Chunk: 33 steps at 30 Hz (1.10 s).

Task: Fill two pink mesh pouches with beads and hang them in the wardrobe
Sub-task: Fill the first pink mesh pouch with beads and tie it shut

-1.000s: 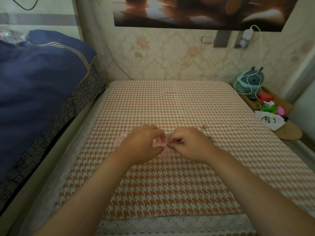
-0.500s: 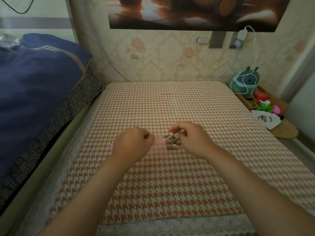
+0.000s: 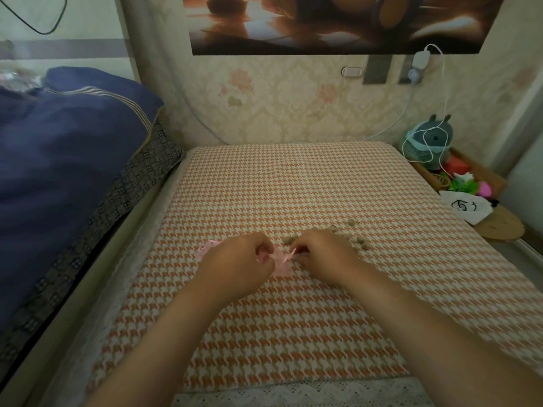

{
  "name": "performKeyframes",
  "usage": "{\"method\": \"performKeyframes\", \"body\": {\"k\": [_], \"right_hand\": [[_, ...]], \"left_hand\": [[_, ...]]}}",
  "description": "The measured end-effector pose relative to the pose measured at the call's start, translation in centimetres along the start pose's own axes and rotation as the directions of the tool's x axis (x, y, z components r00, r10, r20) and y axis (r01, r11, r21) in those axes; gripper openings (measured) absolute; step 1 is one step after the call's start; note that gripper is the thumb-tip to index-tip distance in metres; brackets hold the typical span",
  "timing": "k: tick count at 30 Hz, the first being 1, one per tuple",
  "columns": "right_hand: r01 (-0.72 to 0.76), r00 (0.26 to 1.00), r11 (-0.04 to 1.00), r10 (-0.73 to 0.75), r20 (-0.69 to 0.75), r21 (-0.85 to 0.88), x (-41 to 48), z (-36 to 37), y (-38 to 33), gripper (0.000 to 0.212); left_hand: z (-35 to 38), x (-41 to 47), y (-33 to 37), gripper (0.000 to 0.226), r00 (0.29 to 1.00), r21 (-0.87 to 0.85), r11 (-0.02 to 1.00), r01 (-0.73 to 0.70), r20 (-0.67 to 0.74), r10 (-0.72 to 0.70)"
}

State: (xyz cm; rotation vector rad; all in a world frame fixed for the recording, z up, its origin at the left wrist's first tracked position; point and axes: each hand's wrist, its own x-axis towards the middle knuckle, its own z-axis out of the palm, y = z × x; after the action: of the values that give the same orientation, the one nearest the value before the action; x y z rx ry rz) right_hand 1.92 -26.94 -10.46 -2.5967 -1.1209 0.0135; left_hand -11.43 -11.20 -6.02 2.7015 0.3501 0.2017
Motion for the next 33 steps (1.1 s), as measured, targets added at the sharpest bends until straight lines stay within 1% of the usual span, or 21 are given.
{"method": "performKeyframes", "body": {"k": [2,5,7,8,10,13,16,18,21,24,27,28,30,33], "right_hand": [[-0.053,0.998,0.996,0.055,-0.026,0.075,-0.1,-0.7,-0.1,0.016],[-0.094,0.982,0.947,0.139,-0.127,0.307,-0.3,-2.4,-0.5,0.013],[-0.039,0.963,0.880,0.160,-0.217,0.472,-0.5,-3.8,-1.3,0.010],[0.004,0.957,0.864,0.142,-0.251,0.504,-0.7,-4.4,-1.7,0.009],[0.067,0.966,0.874,0.063,-0.249,0.481,-1.3,-5.0,-2.7,0.009],[0.139,0.975,0.931,-0.069,-0.210,0.337,-1.8,-4.5,-3.4,0.004],[0.185,0.970,0.968,-0.152,-0.192,0.169,-1.6,-3.8,-3.3,0.012],[0.205,0.967,0.970,-0.180,-0.178,0.133,-1.4,-3.8,-3.2,0.017],[0.195,0.976,0.969,-0.178,-0.123,0.149,-1.3,-3.9,-3.0,0.021],[0.176,0.984,0.977,-0.173,-0.035,0.122,-1.3,-3.9,-2.6,0.022],[0.149,0.988,0.984,-0.154,0.035,0.099,-1.6,-4.1,-2.1,0.025],[0.139,0.988,0.985,-0.145,0.052,0.102,-1.6,-4.2,-1.9,0.025],[0.106,0.991,0.980,-0.117,0.059,0.167,-1.6,-4.2,-1.5,0.025],[0.038,0.999,0.936,-0.038,-0.007,0.350,-1.3,-4.1,-0.8,0.023]], "left_hand": [[-0.1,0.1,0.2,0.022,1.000,0.021,1.000,-0.004,-0.006,0.004],[-0.1,0.4,0.6,0.023,1.000,0.044,0.999,-0.009,0.007,0.009],[0.0,0.6,0.9,0.024,1.000,0.048,0.999,-0.010,0.007,0.010],[0.0,0.7,1.2,0.024,1.000,0.046,0.999,-0.012,0.007,0.011],[0.0,0.9,1.5,0.022,1.000,0.031,0.999,-0.015,0.013,0.014],[0.2,1.1,1.7,0.015,0.999,-0.010,1.000,-0.023,0.022,0.023],[0.5,1.1,1.2,0.015,0.998,-0.041,0.999,-0.017,0.053,0.020],[0.7,1.2,0.9,0.013,0.997,-0.075,0.997,0.002,0.073,0.004],[0.7,1.4,0.8,0.013,0.996,-0.126,0.991,0.035,0.088,-0.023],[0.6,1.5,0.9,0.015,0.994,-0.169,0.983,0.070,0.097,-0.054],[0.5,1.6,1.2,0.017,0.995,-0.135,0.987,0.086,0.065,-0.078],[0.6,1.7,1.3,0.021,0.996,-0.123,0.988,0.090,0.040,-0.085],[0.7,1.9,1.7,0.026,0.995,-0.128,0.987,0.097,-0.009,-0.099],[1.1,2.3,2.2,0.019,0.993,-0.201,0.975,0.094,-0.057,-0.107]]}}
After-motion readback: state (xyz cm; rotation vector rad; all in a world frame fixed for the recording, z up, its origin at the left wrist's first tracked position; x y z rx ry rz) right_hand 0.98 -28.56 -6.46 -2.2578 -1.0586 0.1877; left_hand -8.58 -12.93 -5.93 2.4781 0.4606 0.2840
